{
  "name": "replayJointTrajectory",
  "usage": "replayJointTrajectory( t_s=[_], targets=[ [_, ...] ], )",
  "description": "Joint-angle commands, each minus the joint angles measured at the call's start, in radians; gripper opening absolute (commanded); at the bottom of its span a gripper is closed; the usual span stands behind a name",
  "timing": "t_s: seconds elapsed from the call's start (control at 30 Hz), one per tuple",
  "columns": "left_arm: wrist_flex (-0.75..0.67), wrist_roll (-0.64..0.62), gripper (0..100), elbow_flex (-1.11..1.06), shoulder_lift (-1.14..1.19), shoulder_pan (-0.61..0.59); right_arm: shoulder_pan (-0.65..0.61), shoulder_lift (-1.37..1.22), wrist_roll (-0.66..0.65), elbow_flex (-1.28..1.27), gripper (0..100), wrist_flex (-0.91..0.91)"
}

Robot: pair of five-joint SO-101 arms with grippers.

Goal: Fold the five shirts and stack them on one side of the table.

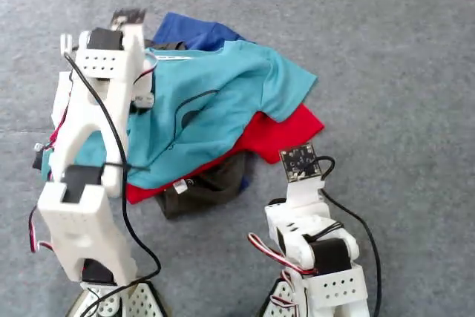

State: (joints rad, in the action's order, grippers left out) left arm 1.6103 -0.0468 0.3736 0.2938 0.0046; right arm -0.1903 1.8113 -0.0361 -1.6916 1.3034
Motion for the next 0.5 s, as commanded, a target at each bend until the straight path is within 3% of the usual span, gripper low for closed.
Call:
replayJointTrajectory(
  t_s=[0.0,0.47],
  targets=[
    [0.025,0.035,3,0.067,-0.135,0.084,-0.011,0.081,0.003,0.008,1.5,0.003],
    [0.025,0.034,3,0.260,-0.287,0.446,-0.011,0.081,0.003,0.008,1.5,0.003]
  ],
)
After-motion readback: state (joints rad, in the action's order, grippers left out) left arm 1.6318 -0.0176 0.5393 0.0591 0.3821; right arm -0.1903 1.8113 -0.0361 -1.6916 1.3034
